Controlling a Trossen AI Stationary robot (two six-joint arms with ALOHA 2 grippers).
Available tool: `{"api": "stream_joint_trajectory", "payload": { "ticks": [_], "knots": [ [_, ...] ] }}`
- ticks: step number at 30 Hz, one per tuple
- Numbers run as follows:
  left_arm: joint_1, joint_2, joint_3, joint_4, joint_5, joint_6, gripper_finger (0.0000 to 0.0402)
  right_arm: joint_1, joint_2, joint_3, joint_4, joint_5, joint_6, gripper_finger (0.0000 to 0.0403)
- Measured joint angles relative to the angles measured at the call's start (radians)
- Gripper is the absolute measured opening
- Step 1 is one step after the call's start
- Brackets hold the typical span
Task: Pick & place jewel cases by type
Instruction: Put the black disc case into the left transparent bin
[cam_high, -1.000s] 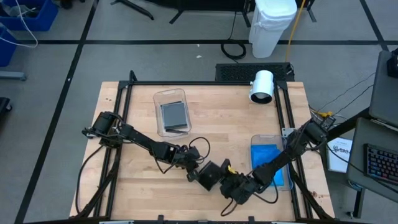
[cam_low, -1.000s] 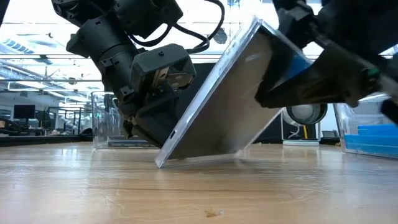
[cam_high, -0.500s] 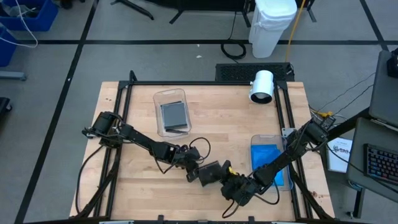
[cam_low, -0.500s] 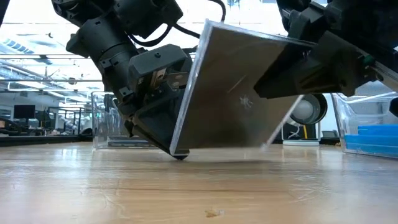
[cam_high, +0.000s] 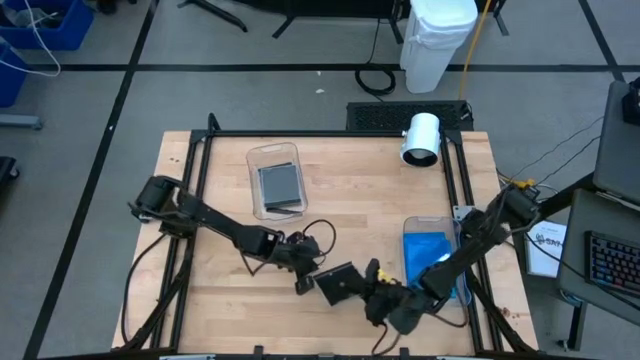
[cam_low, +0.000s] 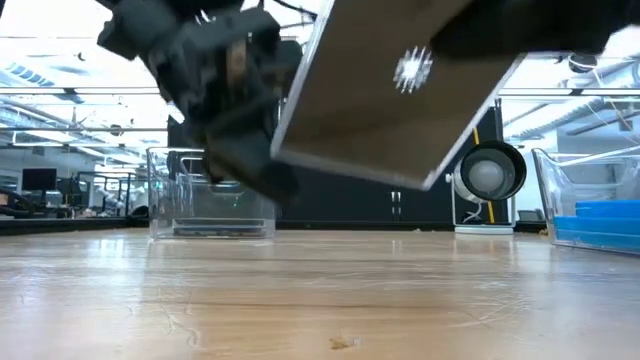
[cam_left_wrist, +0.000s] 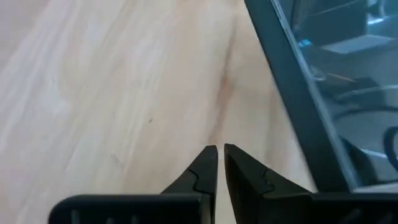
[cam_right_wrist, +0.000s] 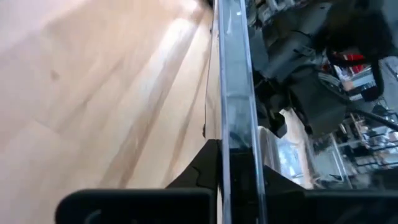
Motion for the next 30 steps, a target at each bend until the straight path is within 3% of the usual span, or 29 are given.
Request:
{"api": "stream_joint_trajectory", "payload": {
  "ticks": [5, 9, 14, 18, 20, 24, 27, 30],
  "knots": [
    [-0.043, -0.099, 0.000, 0.002, -0.049, 0.057, 0.0035, 0.024, -0.121, 0.000, -0.076, -0.004, 0.061, 0.0006],
    [-0.104, -0.196, 0.001, -0.006, -0.164, 0.159, 0.0035, 0.026, -0.217, 0.000, -0.146, -0.003, 0.092, 0.0004],
    [-0.216, -0.315, 0.001, -0.052, -0.416, 0.310, 0.0031, -0.009, -0.324, -0.058, -0.108, -0.001, 0.047, 0.0004],
    [-0.308, -0.385, 0.002, -0.152, -0.643, 0.317, 0.0007, -0.100, -0.393, -0.156, 0.053, -0.013, -0.037, 0.0004],
    [-0.343, -0.409, 0.002, -0.185, -0.712, 0.288, 0.0007, -0.175, -0.416, -0.214, 0.186, -0.080, -0.088, 0.0004],
    [-0.389, -0.426, 0.002, -0.210, -0.802, 0.268, 0.0026, -0.359, -0.427, -0.276, 0.400, -0.384, -0.121, 0.0004],
    [-0.408, -0.427, 0.002, -0.224, -0.849, 0.294, 0.0035, -0.506, -0.427, -0.260, 0.438, -0.586, -0.076, 0.0003],
    [-0.411, -0.427, 0.002, -0.268, -0.892, 0.295, 0.0035, -0.640, -0.409, -0.218, 0.421, -0.687, -0.027, 0.0002]
  ]
}}
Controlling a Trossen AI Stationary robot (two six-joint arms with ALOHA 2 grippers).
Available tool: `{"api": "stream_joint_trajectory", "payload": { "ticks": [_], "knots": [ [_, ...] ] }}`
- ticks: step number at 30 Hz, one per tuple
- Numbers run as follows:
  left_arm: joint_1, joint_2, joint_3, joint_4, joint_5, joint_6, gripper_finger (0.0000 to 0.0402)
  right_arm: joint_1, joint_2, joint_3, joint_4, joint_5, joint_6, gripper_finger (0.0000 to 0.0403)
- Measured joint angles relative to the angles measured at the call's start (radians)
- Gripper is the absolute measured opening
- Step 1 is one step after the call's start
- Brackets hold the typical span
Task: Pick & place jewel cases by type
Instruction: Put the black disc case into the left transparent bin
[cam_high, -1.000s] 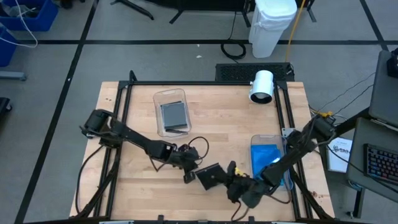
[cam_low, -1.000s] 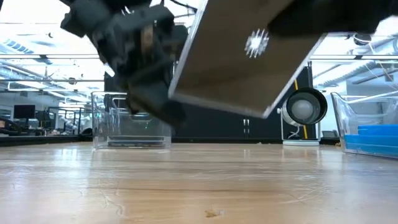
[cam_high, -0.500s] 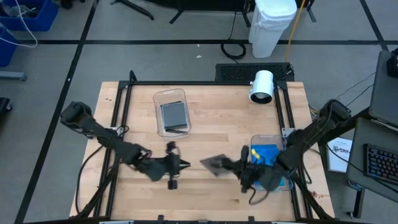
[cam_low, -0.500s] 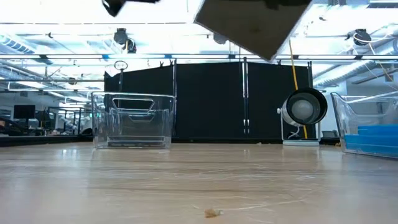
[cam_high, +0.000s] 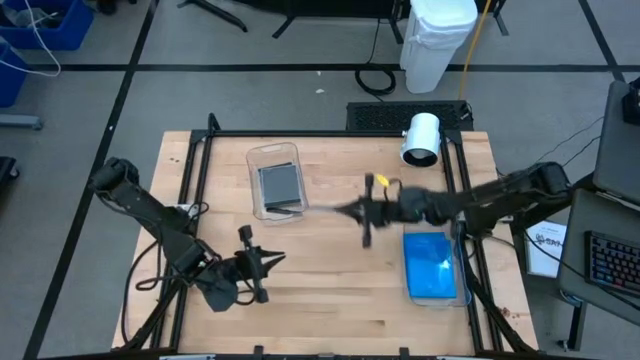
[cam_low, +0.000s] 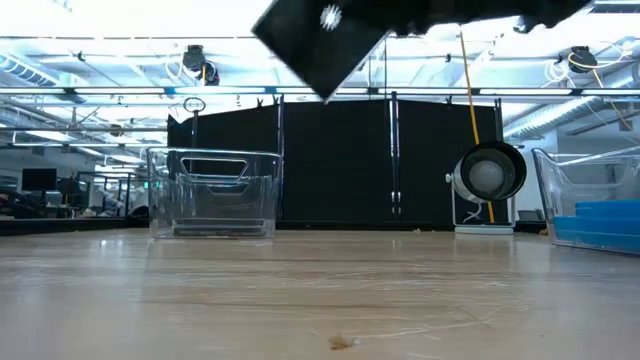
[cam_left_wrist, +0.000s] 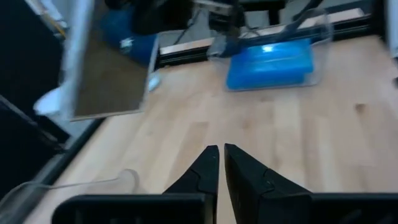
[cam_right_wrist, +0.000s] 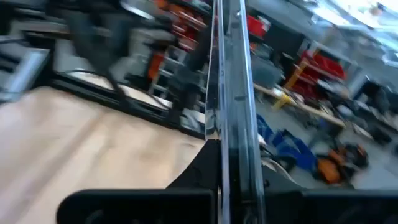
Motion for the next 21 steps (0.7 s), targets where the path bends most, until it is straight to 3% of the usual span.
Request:
{"api": "stream_joint_trajectory", "payload": {
  "ticks": [4, 9, 15, 21],
  "knots": [
    [-0.001, -0.008, 0.000, -0.054, -0.040, -0.018, 0.0024, -0.108, 0.066, 0.084, -0.022, -0.081, 0.002, 0.0001],
    [-0.006, -0.037, 0.000, -0.103, -0.047, -0.033, 0.0005, -0.144, 0.224, 0.274, -0.133, -0.108, -0.078, 0.0001],
    [-0.009, -0.044, 0.000, -0.111, -0.058, -0.032, 0.0026, -0.191, 0.457, 0.535, -0.304, -0.108, -0.212, 0.0001],
    [-0.016, -0.045, 0.001, -0.170, -0.065, -0.082, 0.0023, -0.273, 0.646, 0.667, -0.350, -0.153, -0.206, 0.0000]
  ]
}}
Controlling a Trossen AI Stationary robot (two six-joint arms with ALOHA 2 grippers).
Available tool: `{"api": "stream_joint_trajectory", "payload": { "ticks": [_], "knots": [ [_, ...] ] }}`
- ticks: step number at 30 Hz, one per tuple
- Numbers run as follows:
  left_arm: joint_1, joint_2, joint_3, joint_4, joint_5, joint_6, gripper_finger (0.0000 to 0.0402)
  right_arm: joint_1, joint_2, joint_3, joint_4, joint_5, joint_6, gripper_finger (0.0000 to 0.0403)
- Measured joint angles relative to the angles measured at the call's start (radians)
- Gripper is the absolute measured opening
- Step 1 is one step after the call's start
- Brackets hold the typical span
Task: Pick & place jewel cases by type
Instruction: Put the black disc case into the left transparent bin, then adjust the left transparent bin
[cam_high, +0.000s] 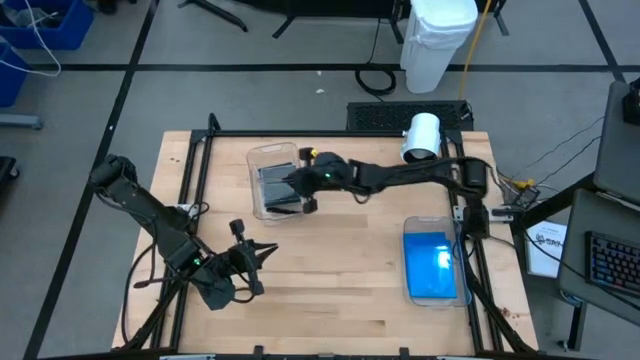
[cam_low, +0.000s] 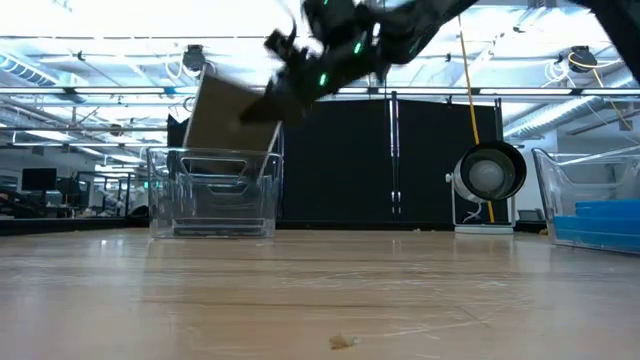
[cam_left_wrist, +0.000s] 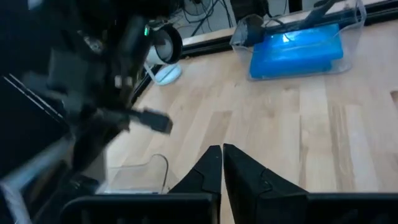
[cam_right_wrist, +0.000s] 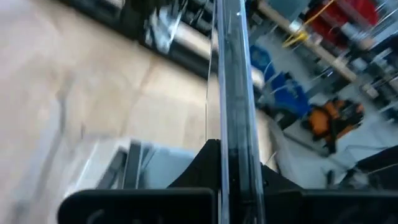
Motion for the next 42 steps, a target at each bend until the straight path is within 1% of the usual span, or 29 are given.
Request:
{"api": "stream_joint_trajectory", "payload": {
  "ticks": [5, 7, 10, 12, 15, 18, 24, 27, 29, 32, 36, 39, 42],
  "knots": [
    [-0.014, 0.000, 0.000, -0.045, 0.001, -0.048, 0.0004, -0.039, 0.108, 0.034, -0.002, -0.010, 0.002, 0.0000],
    [-0.020, 0.000, 0.000, -0.059, 0.001, -0.060, 0.0008, -0.045, 0.125, 0.035, 0.003, -0.030, -0.001, 0.0000],
    [-0.029, 0.000, 0.000, -0.065, 0.000, -0.068, 0.0024, -0.042, 0.133, 0.037, 0.007, -0.022, 0.010, 0.0012],
    [-0.029, 0.000, 0.000, -0.065, 0.000, -0.068, 0.0033, -0.035, 0.132, 0.037, 0.006, -0.004, 0.026, 0.0030],
    [-0.028, 0.000, 0.000, -0.065, -0.002, -0.058, 0.0035, -0.025, 0.121, 0.036, -0.003, -0.006, 0.029, 0.0065],
    [-0.023, 0.000, 0.000, -0.070, -0.017, -0.055, 0.0029, -0.022, 0.105, 0.036, 0.027, -0.005, 0.038, 0.0107],
    [-0.010, 0.000, 0.000, -0.096, -0.034, -0.077, 0.0006, -0.025, 0.087, 0.035, 0.023, -0.004, 0.160, 0.0186],
    [-0.010, 0.000, 0.000, -0.103, -0.034, -0.084, 0.0007, -0.022, 0.080, 0.036, 0.045, -0.008, 0.181, 0.0214],
    [-0.010, 0.000, 0.000, -0.105, -0.034, -0.086, 0.0016, -0.021, 0.080, 0.037, 0.046, -0.046, 0.186, 0.0227],
    [-0.010, 0.000, 0.000, -0.107, -0.035, -0.094, 0.0031, -0.021, 0.085, 0.035, 0.063, -0.128, 0.187, 0.0234],
    [-0.006, 0.000, 0.000, -0.108, -0.037, -0.103, 0.0034, -0.018, 0.082, 0.035, 0.141, -0.136, 0.225, 0.0230],
    [-0.005, 0.000, 0.000, -0.108, -0.038, -0.101, 0.0026, -0.023, 0.082, 0.035, 0.184, -0.138, 0.269, 0.0225],
    [-0.005, 0.000, 0.000, -0.109, -0.037, -0.101, 0.0014, -0.025, 0.082, 0.035, 0.222, -0.146, 0.272, 0.0225]
  ]
}}
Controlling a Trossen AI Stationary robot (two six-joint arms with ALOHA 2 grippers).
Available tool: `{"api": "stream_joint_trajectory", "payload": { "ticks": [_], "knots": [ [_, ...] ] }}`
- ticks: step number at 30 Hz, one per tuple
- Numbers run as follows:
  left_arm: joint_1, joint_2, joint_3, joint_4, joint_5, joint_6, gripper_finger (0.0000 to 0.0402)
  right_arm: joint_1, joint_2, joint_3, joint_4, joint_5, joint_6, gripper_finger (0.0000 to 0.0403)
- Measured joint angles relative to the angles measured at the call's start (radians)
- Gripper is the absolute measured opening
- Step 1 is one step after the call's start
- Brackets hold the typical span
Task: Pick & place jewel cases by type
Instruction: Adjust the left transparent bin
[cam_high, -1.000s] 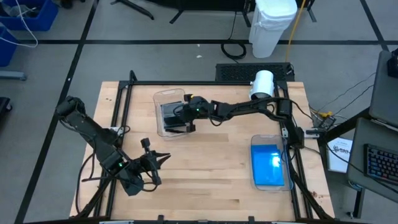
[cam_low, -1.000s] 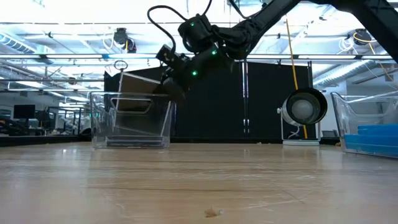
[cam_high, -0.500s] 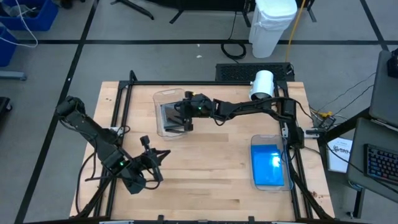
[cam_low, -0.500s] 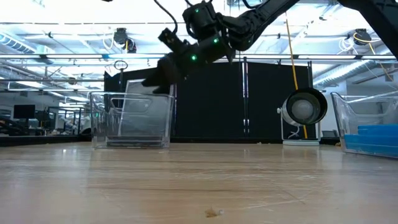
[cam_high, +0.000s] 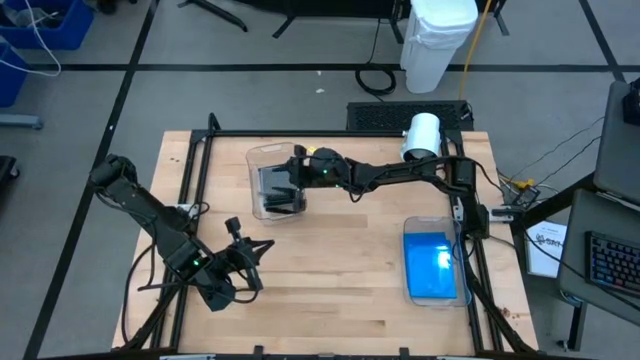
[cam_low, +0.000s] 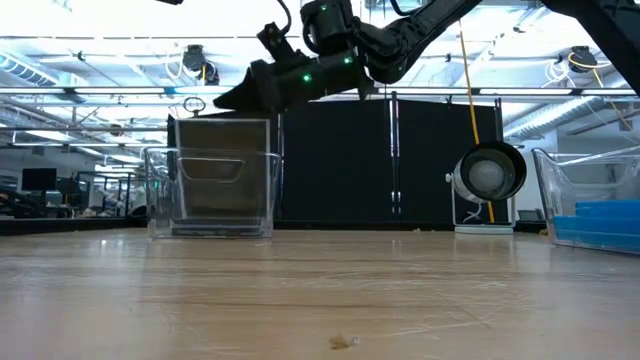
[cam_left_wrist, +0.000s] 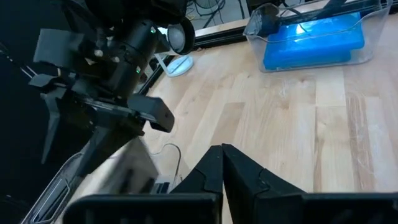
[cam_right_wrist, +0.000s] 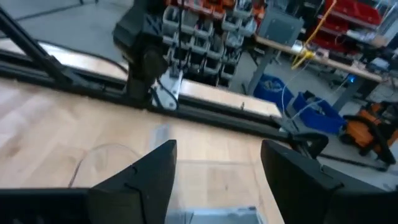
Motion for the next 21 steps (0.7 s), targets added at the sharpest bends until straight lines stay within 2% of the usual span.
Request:
{"api": "stream_joint_trajectory", "payload": {
  "ticks": [4, 8, 15, 21],
  "knots": [
    [0.000, 0.000, 0.000, -0.001, 0.002, -0.001, 0.0004, -0.001, -0.003, 0.000, 0.017, -0.036, 0.027, 0.0224],
    [0.000, 0.000, 0.000, -0.009, 0.003, -0.008, 0.0019, -0.014, -0.020, 0.008, 0.045, -0.115, 0.126, 0.0224],
    [0.000, 0.000, 0.000, -0.054, 0.003, -0.064, 0.0039, -0.061, -0.049, 0.007, 0.022, -0.443, 0.417, 0.0224],
    [-0.002, 0.000, 0.000, -0.095, 0.003, -0.112, 0.0027, -0.041, -0.075, 0.008, 0.044, -0.610, 0.490, 0.0224]
  ]
}}
